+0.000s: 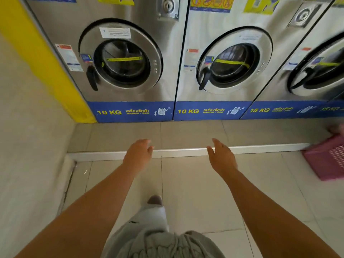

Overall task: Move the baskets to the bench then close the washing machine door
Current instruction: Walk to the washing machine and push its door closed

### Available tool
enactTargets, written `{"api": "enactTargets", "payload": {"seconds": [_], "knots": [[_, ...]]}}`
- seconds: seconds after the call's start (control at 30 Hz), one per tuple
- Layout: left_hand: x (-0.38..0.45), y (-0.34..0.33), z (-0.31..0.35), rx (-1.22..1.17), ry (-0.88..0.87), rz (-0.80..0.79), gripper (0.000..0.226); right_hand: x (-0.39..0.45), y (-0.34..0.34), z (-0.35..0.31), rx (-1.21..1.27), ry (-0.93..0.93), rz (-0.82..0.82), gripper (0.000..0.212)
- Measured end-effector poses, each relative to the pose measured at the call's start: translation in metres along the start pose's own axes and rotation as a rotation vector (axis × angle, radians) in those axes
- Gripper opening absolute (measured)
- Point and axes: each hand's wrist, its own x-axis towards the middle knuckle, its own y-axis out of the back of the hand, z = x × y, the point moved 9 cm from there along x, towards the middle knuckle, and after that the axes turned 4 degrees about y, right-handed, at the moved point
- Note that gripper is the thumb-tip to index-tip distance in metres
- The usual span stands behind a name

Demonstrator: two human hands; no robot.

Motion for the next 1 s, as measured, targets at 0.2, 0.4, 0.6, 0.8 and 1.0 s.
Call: {"api": "enactTargets", "payload": {"seconds": [0.2, 0.4, 0.6, 0.8, 1.0], "knots": [[0.115, 0.028, 0.080, 0.015, -0.115, -0.020, 0.038, 0.102, 0.033, 0.000, -0.015, -0.042, 0.056, 0.047], [0.212, 0.024, 0.141, -0.066, -0.135, -0.032, 0.046, 0.215, 0.061, 0.028, 0.019, -0.062, 0.112, 0.048], [0.295, 0.012, 0.213, -0.075, -0.094, -0.010, 0.048, 0.338, 0.116, 0.051, -0.011, 0.022, 0.170, 0.052], [0.365, 0.016, 0.306, -0.135, -0.154, 0.097, 0.056, 0.440, 0.192, 0.061, -0.090, 0.170, 0.279, 0.057], [0.421, 0.030, 0.379, -0.195, -0.208, 0.189, 0.067, 0.502, 0.236, 0.064, -0.162, 0.241, 0.368, 0.059]]}}
